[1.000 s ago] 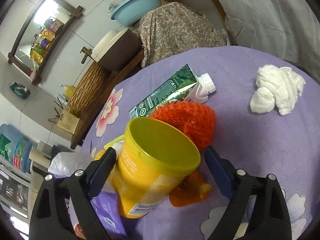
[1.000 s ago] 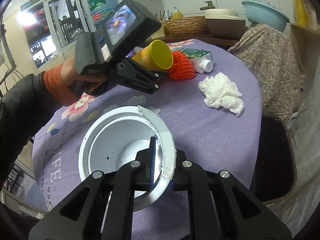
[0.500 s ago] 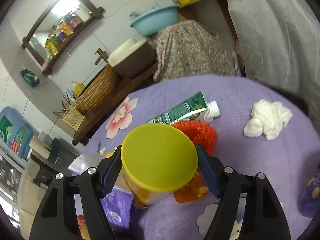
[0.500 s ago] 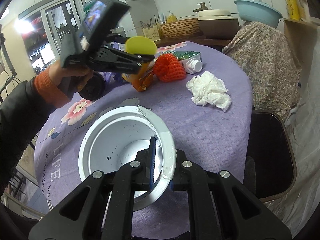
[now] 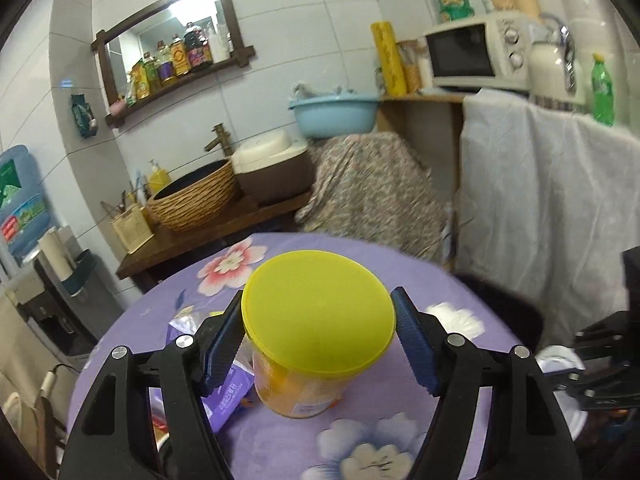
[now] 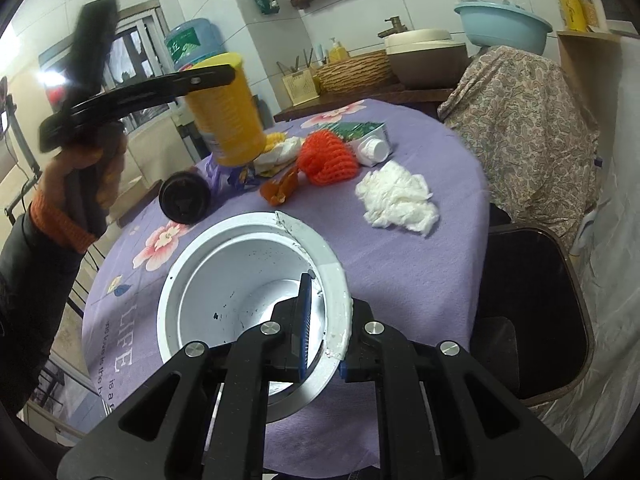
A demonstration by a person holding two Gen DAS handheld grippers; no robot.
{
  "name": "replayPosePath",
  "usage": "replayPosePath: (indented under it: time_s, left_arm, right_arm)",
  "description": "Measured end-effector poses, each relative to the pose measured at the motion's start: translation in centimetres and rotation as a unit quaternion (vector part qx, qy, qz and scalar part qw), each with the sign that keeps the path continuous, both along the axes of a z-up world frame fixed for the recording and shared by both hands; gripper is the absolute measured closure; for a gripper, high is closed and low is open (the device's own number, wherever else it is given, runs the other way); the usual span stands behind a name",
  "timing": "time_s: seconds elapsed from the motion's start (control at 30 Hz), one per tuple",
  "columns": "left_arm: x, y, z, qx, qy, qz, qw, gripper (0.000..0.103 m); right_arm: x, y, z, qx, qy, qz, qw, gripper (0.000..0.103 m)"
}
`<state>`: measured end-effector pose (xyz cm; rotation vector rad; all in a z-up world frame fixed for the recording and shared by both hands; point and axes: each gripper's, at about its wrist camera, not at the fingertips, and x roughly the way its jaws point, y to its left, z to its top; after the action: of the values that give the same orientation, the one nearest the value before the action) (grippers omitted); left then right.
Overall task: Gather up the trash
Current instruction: 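Carry both cups to the black bin and open both grippers to drop them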
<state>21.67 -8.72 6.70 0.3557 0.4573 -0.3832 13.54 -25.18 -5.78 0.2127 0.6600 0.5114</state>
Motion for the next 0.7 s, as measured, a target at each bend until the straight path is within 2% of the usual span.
replayPosePath:
  time_s: [0.2, 0.3, 0.4, 0.5, 0.6, 0.7]
  left_arm:
    - [-1.9, -4.5, 1.2, -0.06, -0.007, -0.063, 0.9962, 0.033]
    - [-1.7, -7.3, 1.1, -0.078, -0.002, -0.088, 0.9931, 0.033]
    - [-1.2, -9.9, 0.5, -0.112, 0.023, -0.111, 0.9872, 0.033]
    - [-1.0, -13.2, -0.8, -0.118, 0.036, -0.129, 0.984, 0.033]
    - [-0.8, -16.1, -2.6, -0.127, 0.067, -0.143, 0.9793, 0.033]
    - [-0.3, -18.3, -4.6, -0.122, 0.09, -0.144, 0.9779, 0.033]
  right_arm:
    - [1.1, -6.7, 1.4, 0.003, -0.014, -0.08, 0.997, 0.092]
    - [2.4, -10.7, 0.9, 0.005, 0.011, -0.126, 0.992, 0.092]
    - [3.7, -13.5, -0.8, -0.031, 0.03, -0.162, 0.986, 0.092]
    - [6.1, -15.7, -4.7, -0.06, 0.08, -0.177, 0.979, 0.092]
    - [9.2, -16.3, -10.3, -0.095, 0.15, -0.17, 0.969, 0.092]
    - [11.8, -16.1, -15.5, -0.113, 0.215, -0.161, 0.957, 0.092]
